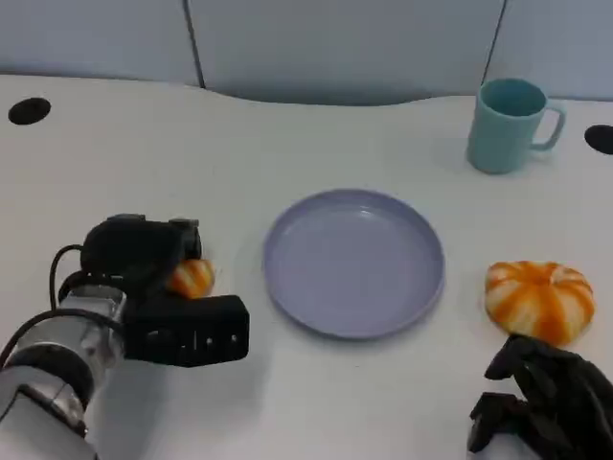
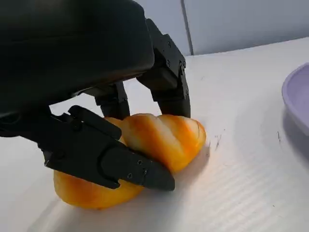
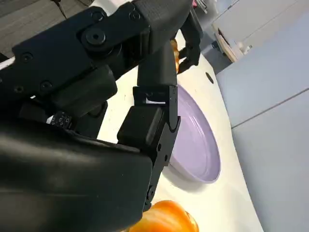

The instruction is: Grasp the bread from the table and place it into the plate.

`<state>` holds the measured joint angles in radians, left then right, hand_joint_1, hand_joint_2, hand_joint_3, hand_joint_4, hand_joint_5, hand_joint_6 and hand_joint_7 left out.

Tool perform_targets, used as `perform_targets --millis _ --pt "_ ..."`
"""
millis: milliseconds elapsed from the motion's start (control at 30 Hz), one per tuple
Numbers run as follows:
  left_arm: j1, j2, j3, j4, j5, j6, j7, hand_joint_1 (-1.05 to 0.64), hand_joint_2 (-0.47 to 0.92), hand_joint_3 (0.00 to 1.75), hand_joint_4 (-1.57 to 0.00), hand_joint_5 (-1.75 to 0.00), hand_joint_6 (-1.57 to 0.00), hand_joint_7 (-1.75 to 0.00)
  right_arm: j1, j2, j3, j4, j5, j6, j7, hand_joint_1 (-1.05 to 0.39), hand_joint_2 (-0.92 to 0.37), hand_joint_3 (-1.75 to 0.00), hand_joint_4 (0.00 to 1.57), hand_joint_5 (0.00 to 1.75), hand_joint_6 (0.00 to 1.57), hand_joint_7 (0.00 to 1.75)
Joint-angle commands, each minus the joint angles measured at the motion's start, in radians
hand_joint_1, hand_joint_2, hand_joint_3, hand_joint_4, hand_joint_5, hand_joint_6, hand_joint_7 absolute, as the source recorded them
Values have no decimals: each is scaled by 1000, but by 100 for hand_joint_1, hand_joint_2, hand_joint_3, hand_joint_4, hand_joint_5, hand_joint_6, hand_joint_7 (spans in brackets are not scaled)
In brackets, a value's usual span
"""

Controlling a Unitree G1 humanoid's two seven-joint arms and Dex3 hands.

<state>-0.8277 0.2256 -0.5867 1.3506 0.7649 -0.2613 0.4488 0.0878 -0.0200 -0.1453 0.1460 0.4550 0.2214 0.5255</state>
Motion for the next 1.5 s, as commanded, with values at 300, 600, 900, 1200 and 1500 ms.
perform_targets --millis 300,600,900,1200,1500 --pt "-36 68 3 -23 11 -125 163 -17 92 31 -79 -175 -59 -175 -37 -13 -10 60 3 -24 17 -87 -76 -1 140 88 119 92" --pt "-90 50 2 -40 17 -177 232 -11 74 56 -87 -175 -66 -175 -50 -9 -7 78 2 -26 15 -87 -75 0 141 85 122 88" --pt "-129 0 -17 -64 34 -226 291 -12 54 96 -88 -175 -67 -175 -53 -6 -1 86 -6 -42 17 -87 -75 0 140 86 121 88" --pt "-158 -69 -50 -80 66 -282 345 -16 48 107 -90 -175 -69 -175 -60 -3 0 98 -4 -42 20 -86 -76 -1 140 85 122 87" --pt "-192 -157 -89 -74 88 -302 305 -18 54 105 -91 -175 -69 -175 -62 5 5 103 -7 -43 17 -85 -75 0 141 84 121 87"
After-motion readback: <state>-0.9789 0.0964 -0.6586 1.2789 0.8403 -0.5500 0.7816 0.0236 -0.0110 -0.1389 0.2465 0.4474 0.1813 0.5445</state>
